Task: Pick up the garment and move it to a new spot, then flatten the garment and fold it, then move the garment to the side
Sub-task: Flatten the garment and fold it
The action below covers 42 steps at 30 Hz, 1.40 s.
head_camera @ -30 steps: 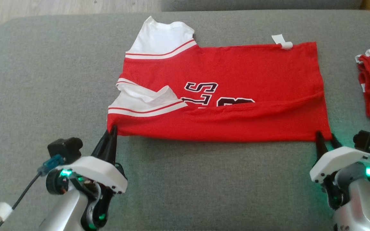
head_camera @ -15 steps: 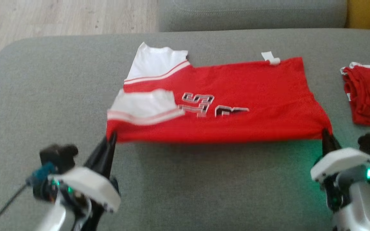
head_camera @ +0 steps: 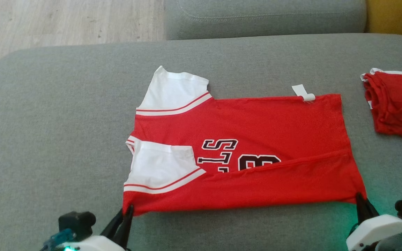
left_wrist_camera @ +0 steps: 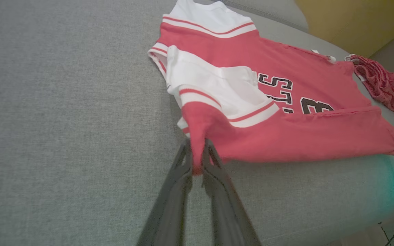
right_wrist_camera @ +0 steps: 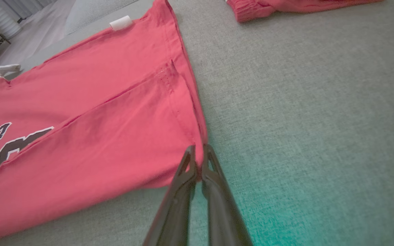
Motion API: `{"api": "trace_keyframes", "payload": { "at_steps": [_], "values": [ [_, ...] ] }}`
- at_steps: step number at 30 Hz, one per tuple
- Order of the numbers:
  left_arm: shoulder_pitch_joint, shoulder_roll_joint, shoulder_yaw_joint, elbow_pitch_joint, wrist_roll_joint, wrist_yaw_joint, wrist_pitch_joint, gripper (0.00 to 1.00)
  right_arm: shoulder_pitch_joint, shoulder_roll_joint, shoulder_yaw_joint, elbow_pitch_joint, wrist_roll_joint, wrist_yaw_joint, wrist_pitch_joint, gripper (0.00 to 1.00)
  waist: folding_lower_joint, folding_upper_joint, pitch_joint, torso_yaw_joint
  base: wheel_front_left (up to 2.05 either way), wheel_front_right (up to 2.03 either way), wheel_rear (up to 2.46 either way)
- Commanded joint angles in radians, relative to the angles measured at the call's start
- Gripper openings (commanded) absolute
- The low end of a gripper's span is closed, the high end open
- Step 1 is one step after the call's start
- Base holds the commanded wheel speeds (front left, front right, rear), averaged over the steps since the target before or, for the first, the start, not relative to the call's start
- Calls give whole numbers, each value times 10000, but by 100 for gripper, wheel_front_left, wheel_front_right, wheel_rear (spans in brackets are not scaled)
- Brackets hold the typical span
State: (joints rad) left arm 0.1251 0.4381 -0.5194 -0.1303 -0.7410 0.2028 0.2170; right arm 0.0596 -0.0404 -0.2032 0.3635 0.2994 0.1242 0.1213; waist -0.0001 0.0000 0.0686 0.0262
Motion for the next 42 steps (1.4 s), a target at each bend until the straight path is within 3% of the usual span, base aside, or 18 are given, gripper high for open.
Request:
{"api": "trace_keyframes", "payload": {
  "at_steps": [1, 2, 7, 15, 22, 27, 34, 42],
  "values": [
    [-390, 118, 332, -169, -14, 37, -146, 84, -13, -99, 177, -423, 7, 65, 27, 100, 1, 0, 4, -33, 0, 0, 0],
    [-418, 102, 322, -81, 2, 27, -177, 100, 51, -99, 180, -530, -4, 65, 77, 100, 1, 0, 10, -56, 0, 0, 0],
    [-928, 245, 454, -53, 124, -67, -194, 100, 252, -99, 50, -1239, -238, 65, 240, 100, 1, 0, 192, -189, 0, 0, 0],
    [-3819, 1323, 1105, -346, 644, -604, 644, 100, -559, -99, 118, -2842, -604, 65, 514, 100, 1, 0, 965, -535, 0, 0, 0],
    [-8008, 1957, 1116, 846, 1203, -1882, 1845, 100, -2088, -99, 948, -3841, -777, 65, 960, 100, 1, 0, 2260, -1268, 0, 0, 0],
    [-9893, 1878, 670, 2441, 1523, -2528, 2578, 100, -2982, -99, 1528, -4048, -731, 65, 1014, 100, 1, 0, 3208, -1847, 0, 0, 0],
    [-10861, 1889, 180, 4254, 1594, -2949, 3261, 100, -3700, -99, 2047, -4180, -556, 65, 911, 100, 1, 0, 4250, -2557, 0, 0, 0],
    [-11031, 2146, 192, 5319, 1446, -3026, 3449, 100, -3798, -99, 2166, -4142, -286, 65, 635, 100, 1, 0, 4655, -2916, 0, 0, 0]
  ]
}}
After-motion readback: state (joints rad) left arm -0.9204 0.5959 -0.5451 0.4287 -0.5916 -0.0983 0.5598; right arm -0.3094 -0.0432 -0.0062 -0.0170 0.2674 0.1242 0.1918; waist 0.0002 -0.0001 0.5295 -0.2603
